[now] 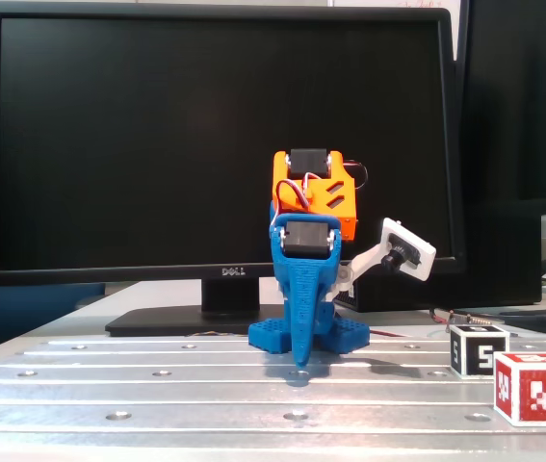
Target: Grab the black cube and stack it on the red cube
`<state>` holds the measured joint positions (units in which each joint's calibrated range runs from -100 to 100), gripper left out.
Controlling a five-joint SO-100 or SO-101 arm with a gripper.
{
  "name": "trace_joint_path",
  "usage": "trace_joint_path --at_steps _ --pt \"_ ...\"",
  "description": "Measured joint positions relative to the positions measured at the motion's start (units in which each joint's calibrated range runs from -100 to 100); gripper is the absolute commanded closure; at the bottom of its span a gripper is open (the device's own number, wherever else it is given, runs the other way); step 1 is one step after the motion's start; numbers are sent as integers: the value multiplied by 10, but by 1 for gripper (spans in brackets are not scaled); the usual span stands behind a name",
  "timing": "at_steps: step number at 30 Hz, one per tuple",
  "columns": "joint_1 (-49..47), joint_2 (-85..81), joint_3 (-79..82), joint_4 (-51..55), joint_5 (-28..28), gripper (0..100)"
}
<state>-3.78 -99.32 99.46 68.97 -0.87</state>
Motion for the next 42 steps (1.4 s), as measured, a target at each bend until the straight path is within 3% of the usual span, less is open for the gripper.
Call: trace_joint_path --at_steps 30,35,42 --pt "3 0 0 0 -1 99" --pt "2 -1 0 -3 -41 99" --pt "2 -1 0 -16 -49 99"
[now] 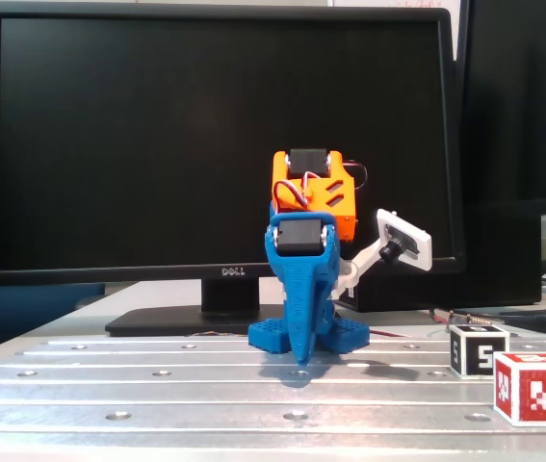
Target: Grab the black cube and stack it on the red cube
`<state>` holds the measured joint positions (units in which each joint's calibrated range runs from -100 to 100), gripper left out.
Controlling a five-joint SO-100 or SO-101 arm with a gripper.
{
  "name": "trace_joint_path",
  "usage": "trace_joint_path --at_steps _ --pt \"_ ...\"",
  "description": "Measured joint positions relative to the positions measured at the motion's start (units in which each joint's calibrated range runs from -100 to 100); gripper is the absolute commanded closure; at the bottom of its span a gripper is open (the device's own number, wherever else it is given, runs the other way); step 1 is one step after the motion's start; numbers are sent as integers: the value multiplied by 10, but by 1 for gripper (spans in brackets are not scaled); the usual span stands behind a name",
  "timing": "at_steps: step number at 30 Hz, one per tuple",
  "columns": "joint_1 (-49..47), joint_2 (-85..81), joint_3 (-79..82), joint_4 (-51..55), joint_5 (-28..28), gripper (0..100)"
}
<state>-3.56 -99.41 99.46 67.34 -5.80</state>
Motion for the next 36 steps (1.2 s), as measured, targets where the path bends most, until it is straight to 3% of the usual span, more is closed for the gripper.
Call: trace_joint_path --at_steps 18,27,36 --pt "-16 15 -56 -25 13 99" --pt "-23 306 -247 -35 9 99" --pt "-105 584 -482 32 -76 99"
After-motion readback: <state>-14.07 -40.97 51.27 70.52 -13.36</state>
